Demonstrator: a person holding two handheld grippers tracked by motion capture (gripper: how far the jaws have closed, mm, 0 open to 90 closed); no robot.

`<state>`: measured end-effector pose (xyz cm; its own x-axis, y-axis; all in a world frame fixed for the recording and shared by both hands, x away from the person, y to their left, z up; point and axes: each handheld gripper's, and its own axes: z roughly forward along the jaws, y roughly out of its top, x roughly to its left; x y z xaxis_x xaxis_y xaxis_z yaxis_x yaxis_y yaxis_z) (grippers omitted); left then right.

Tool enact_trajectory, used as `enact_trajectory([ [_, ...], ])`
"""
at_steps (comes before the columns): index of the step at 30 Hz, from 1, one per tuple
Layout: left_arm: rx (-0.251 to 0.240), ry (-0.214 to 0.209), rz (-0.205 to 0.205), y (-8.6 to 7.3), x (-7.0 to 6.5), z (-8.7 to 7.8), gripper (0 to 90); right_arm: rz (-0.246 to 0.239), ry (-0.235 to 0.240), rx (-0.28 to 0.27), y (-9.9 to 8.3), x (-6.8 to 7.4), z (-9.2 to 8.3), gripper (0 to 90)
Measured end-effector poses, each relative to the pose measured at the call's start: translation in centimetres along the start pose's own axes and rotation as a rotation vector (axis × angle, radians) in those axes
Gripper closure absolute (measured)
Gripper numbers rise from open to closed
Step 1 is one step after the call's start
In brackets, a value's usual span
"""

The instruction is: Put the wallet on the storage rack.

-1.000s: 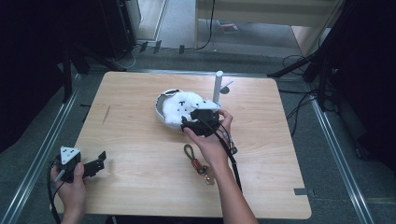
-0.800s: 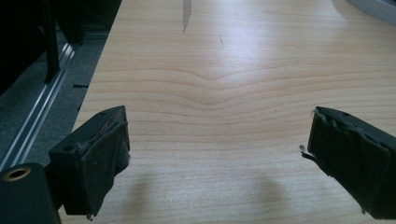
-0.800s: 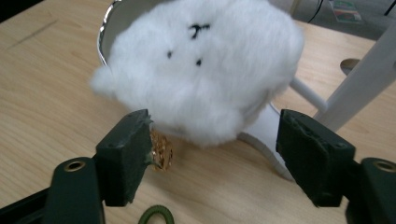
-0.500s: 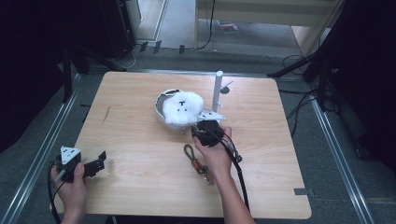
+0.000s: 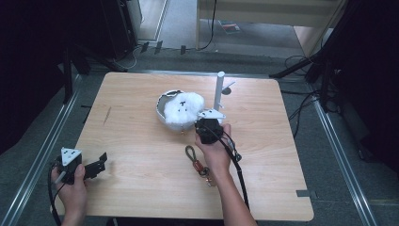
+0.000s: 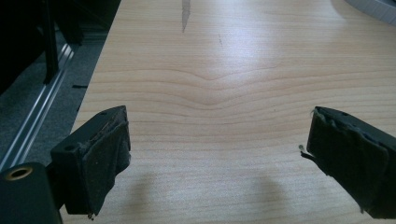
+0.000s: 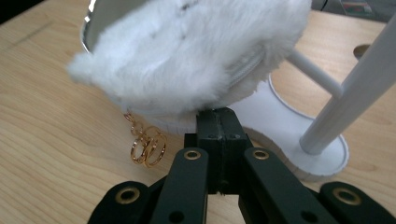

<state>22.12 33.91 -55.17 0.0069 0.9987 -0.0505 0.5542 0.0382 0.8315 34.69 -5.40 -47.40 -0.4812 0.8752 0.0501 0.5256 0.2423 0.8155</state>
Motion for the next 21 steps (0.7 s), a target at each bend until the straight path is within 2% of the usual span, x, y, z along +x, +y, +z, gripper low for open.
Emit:
enact_trajectory([
  [5, 0.0, 0.002, 0.002, 0.0, 0.0, 0.0, 6.6, -0.025, 0.017, -0.038, 1.5, 0.9, -0.8, 90.0],
  [10, -0.001, 0.0, 0.0, 0.0, 0.0, 0.0, 6.6, -0.037, 0.018, -0.053, 2.6, 1.4, -0.7, 90.0],
  [18, 0.0, -0.003, -0.005, 0.0, 0.0, 0.0, 6.6, -0.078, 0.032, -0.039, 4.1, 3.3, 0.5, 89.9],
  [21, -0.003, -0.005, -0.009, 0.0, 0.1, 0.0, 6.6, -0.082, 0.048, -0.048, 4.3, 4.0, 0.7, 86.4],
])
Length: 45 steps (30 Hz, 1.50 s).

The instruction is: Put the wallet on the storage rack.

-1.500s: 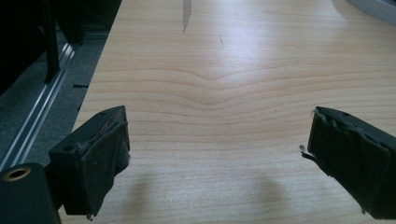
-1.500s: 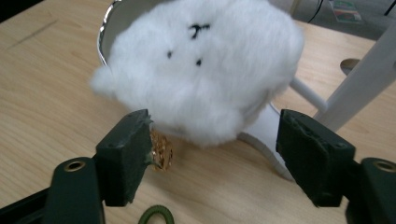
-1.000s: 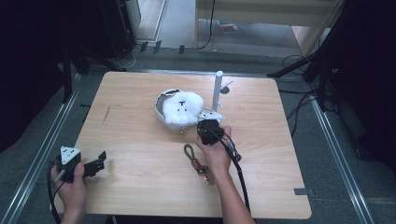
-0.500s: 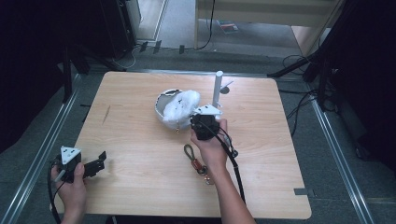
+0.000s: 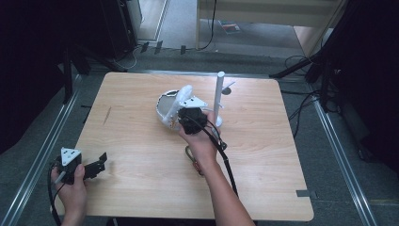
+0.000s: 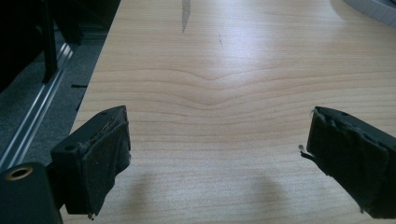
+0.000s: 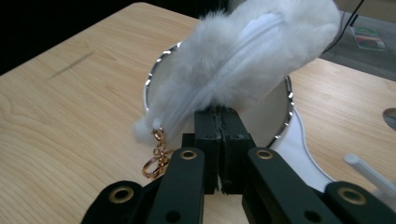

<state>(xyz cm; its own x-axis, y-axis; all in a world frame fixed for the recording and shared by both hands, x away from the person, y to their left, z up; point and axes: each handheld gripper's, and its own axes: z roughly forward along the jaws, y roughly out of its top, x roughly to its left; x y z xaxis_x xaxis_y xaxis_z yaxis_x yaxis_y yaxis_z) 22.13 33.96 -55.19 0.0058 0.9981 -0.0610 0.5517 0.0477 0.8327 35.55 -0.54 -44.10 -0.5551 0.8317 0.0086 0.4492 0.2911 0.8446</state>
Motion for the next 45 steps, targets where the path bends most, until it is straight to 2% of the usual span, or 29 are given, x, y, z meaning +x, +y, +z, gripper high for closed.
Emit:
enact_trajectory([
  [2, 0.001, -0.002, -0.001, 0.0, 0.0, 0.0, 6.6, 0.0, 0.005, 0.006, 0.0, 0.2, 0.1, 82.1],
  [4, 0.001, -0.002, -0.001, 0.0, 0.0, 0.0, 6.6, 0.003, 0.003, 0.021, 0.0, 0.5, 0.3, 69.8],
  [6, 0.002, -0.002, -0.002, 0.0, 0.0, 0.0, 6.6, 0.009, 0.022, 0.026, 0.0, 0.6, 0.3, 63.8],
  [7, 0.002, -0.002, -0.002, 0.0, 0.0, 0.0, 6.6, 0.033, 0.043, 0.02, 0.1, 0.7, 0.2, 51.6],
  [8, 0.002, -0.002, -0.002, 0.0, 0.0, 0.0, 6.6, 0.033, 0.043, 0.02, 0.1, 0.7, 0.2, 51.6],
  [10, 0.003, -0.001, -0.001, 0.0, 0.0, 0.0, 6.6, 0.057, 0.04, 0.034, 0.4, 0.8, 0.2, 41.5],
  [13, 0.002, 0.0, 0.001, 0.0, 0.0, 0.0, 6.6, 0.075, 0.031, 0.045, 0.7, 0.9, 0.6, 35.3],
  [15, 0.002, 0.0, -0.001, 0.0, 0.0, 0.0, 6.6, 0.09, -0.028, 0.054, 0.8, 0.9, 0.9, 38.5],
  [18, 0.002, 0.0, 0.0, 0.0, 0.0, 0.0, 6.6, 0.129, -0.069, 0.042, 0.8, 0.6, 1.1, 52.3],
  [21, 0.002, -0.002, -0.003, 0.0, 0.0, 0.0, 6.6, 0.147, -0.085, 0.034, 0.8, 0.6, 1.4, 62.8],
  [23, 0.001, -0.002, -0.005, 0.0, 0.0, 0.0, 6.6, 0.155, -0.119, 0.039, 0.8, 1.0, 1.6, 71.5],
  [24, 0.001, -0.002, -0.004, 0.0, 0.1, 0.0, 6.6, 0.155, -0.119, 0.039, 0.8, 1.0, 1.6, 71.5],
  [29, 0.0, -0.004, -0.004, 0.0, 0.1, 0.0, 6.6, 0.137, -0.177, 0.063, 0.5, 1.4, 2.3, 77.3],
  [32, 0.0, -0.004, -0.004, 0.0, 0.1, 0.0, 6.6, 0.108, -0.21, 0.104, 0.0, 1.4, 3.1, 77.7],
  [37, 0.002, -0.004, -0.005, 0.0, 0.0, 0.0, 6.6, 0.118, -0.199, 0.101, 0.0, 1.2, 3.1, 76.2],
  [41, 0.003, -0.004, -0.002, 0.0, 0.0, 0.0, 6.6, 0.126, -0.171, 0.081, 0.1, 1.2, 2.8, 65.8],
  [42, 0.003, -0.004, -0.002, 0.0, 0.0, 0.0, 6.6, 0.117, -0.159, 0.086, 0.0, 1.1, 2.8, 55.3],
  [45, 0.002, -0.004, -0.003, 0.0, 0.0, 0.0, 6.6, 0.115, -0.143, 0.087, -0.1, 1.1, 2.8, 51.2],
])
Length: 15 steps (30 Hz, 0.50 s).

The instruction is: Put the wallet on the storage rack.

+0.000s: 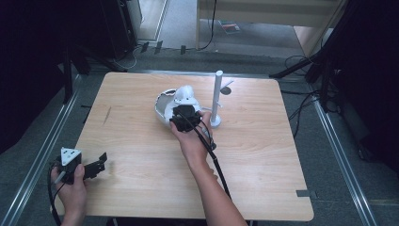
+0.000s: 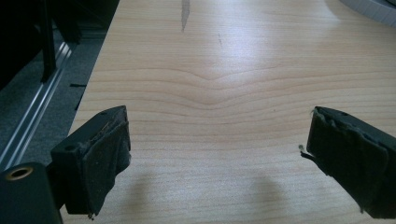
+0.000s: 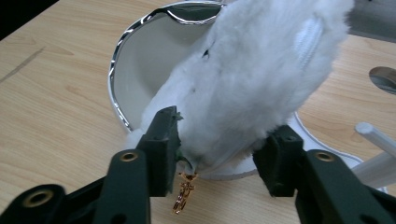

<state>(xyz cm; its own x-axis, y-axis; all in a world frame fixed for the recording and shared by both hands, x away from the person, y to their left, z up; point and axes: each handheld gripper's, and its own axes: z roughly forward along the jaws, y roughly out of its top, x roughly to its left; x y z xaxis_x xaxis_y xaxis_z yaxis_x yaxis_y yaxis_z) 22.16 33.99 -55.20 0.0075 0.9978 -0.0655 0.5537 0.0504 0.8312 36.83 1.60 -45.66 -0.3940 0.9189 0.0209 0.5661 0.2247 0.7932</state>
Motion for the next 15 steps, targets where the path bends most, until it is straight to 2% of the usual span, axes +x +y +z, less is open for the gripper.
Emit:
enact_trajectory([
  [6, 0.002, 0.001, 0.002, 0.0, 0.0, 0.0, 6.8, -0.002, 0.012, -0.013, -0.4, -0.4, -0.7, 43.1],
  [15, 0.004, 0.005, 0.006, 0.0, -0.1, 0.0, 6.8, 0.002, 0.025, -0.039, -0.9, -1.4, -2.7, 39.8],
])
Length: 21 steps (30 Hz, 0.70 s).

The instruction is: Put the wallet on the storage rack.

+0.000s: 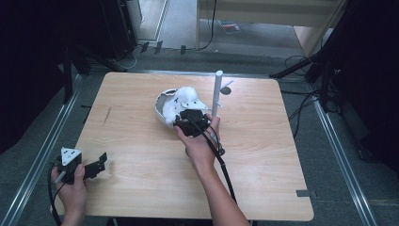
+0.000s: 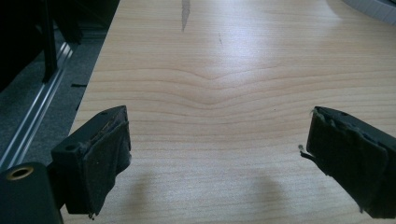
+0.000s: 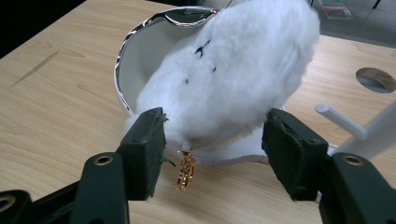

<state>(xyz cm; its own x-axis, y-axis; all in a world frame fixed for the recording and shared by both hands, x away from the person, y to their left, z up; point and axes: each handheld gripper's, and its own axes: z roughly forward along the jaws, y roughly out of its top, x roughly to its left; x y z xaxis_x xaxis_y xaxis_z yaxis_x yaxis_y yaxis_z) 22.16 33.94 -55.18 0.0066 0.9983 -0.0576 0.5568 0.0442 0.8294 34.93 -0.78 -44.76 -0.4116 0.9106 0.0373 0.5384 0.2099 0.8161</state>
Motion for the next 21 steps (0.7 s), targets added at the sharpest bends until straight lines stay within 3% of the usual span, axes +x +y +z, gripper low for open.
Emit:
enact_trajectory([
  [21, -0.002, 0.003, 0.005, 0.0, 0.0, 0.0, 6.9, -0.011, 0.017, 0.011, -2.2, -3.1, -4.5, 39.0],
])
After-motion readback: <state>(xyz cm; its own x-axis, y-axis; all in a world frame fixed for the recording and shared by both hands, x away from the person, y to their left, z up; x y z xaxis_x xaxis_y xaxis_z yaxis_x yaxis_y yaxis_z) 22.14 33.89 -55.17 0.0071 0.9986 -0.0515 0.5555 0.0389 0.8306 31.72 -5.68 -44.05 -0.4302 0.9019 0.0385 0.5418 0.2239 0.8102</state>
